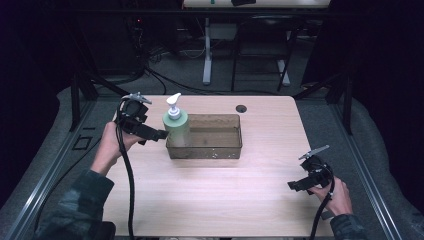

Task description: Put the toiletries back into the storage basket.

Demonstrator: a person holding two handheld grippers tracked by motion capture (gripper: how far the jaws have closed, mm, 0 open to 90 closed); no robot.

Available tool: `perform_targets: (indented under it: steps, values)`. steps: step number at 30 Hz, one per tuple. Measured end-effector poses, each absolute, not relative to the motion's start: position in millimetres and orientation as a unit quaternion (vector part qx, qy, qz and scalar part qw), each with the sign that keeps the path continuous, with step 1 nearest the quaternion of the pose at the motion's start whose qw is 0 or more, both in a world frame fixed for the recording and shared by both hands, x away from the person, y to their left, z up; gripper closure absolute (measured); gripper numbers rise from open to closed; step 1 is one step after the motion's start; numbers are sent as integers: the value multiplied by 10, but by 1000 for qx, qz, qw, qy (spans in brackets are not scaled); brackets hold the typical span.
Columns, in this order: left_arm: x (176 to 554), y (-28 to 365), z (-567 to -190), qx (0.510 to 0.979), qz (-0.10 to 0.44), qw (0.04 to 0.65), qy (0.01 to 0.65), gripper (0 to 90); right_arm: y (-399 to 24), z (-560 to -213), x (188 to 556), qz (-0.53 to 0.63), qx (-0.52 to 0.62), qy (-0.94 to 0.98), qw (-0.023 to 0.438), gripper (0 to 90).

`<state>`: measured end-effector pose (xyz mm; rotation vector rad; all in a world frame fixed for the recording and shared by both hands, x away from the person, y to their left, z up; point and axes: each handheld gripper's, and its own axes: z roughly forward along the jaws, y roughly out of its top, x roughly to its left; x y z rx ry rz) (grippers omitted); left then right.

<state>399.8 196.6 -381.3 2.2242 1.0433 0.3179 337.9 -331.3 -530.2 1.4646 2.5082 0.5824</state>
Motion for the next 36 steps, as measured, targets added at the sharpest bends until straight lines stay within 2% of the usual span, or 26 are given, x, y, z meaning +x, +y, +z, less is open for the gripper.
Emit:
perform_targets:
  steps: [25,36]
  values:
    - [3714,2230,-4741,823,89,329,455,0,-3305,-5319,3384,193,492,845,89,22]
    - [3738,2237,-4993,826,88,315,458,0,-3292,-5346,3401,191,490,846,88,16]
